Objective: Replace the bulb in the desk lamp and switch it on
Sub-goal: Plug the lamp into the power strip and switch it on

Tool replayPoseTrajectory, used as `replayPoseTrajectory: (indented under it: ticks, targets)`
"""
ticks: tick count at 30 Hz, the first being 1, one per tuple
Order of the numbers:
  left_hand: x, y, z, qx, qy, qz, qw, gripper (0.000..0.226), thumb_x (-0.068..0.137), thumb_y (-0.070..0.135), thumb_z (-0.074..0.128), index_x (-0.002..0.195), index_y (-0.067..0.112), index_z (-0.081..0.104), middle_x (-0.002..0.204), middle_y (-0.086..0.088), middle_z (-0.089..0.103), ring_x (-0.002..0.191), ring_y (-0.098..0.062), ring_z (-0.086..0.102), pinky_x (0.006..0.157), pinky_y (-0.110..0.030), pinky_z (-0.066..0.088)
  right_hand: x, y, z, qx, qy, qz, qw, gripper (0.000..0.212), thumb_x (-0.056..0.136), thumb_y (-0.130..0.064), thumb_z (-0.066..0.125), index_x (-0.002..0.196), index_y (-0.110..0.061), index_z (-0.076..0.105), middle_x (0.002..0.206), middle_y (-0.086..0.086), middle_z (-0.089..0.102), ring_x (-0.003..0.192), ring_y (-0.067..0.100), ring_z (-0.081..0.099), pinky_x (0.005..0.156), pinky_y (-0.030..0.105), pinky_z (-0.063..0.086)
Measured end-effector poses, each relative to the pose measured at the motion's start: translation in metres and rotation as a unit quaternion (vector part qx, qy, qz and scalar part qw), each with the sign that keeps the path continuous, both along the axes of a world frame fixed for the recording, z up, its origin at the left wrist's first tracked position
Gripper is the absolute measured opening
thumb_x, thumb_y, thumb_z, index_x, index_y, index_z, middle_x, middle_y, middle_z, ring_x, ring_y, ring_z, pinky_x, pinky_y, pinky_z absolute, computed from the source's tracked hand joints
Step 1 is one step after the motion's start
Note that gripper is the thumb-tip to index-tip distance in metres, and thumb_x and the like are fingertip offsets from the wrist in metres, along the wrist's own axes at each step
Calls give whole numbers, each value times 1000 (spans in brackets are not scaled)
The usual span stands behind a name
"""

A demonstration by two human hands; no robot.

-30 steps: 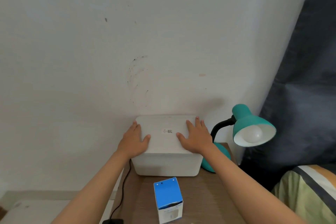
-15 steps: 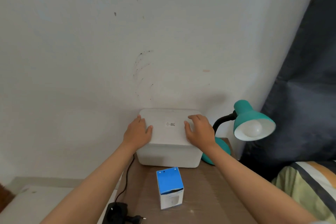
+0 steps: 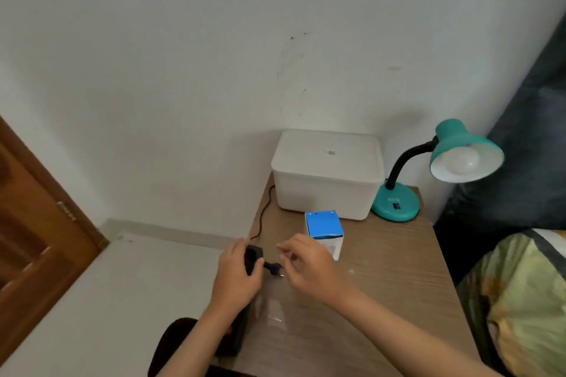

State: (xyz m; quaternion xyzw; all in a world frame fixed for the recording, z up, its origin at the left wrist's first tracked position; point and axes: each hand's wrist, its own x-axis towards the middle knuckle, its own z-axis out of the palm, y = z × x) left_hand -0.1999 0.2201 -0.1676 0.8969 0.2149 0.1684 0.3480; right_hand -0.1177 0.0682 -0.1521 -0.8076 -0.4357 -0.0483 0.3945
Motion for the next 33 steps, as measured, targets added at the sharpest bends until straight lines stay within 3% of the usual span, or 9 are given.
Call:
replayPoseTrajectory:
  ticks: [5, 9, 16, 20, 26, 33]
  targets:
    - [-45, 0, -28, 6, 23, 16, 1000, 54, 81, 26, 66, 128, 7, 49, 126, -7, 51, 118, -21, 47, 100, -26, 36, -15, 17, -36, -87, 28, -26, 995, 14, 84, -18, 57, 94, -12, 64, 88, 2, 57, 85, 15, 53, 74, 24, 43]
    - [-50, 0, -30, -17, 2, 28, 999, 55, 80, 26, 67, 128, 8, 49, 127, -5, 51, 119, -19, 47, 102, -27, 37, -15, 33, -37, -133, 24, -60, 989, 24, 85, -22, 58, 106, -11, 62, 100, 4, 55, 94, 17, 52, 79, 24, 42]
    - [-51, -1, -31, -54, -34, 59, 996, 54, 74, 24, 72, 122, 7, 53, 116, -1, 53, 110, -14, 51, 95, -20, 37, -13, 53, -42, -186, 38, -79, 979, 24, 85, -24, 57, 105, -14, 65, 94, 9, 52, 95, 24, 52, 75, 33, 46]
    - [-50, 0, -33, -58, -44, 64, 995, 55, 73, 24, 73, 121, 7, 54, 114, 0, 53, 109, -13, 51, 92, -17, 36, -10, 57, -38, -131, 83, -120, 981, 16, 82, -25, 61, 91, -14, 69, 86, 4, 55, 84, 20, 56, 69, 29, 46]
    - [-49, 1, -39, -56, -36, 85, 994, 54, 72, 30, 73, 118, 11, 55, 110, 0, 53, 105, -14, 51, 84, -18, 40, -6, 65, -11, 36, 198, -159, 967, 12, 72, -21, 76, 74, -21, 64, 66, -9, 60, 60, 0, 54, 56, 9, 43]
    - [-50, 1, -40, -66, -44, 98, 992, 56, 70, 32, 75, 118, 12, 56, 106, 3, 52, 104, -14, 52, 84, -20, 42, -8, 78, -11, 0, 212, -123, 970, 8, 76, -17, 74, 82, -12, 71, 67, -6, 61, 58, -2, 52, 57, 4, 41]
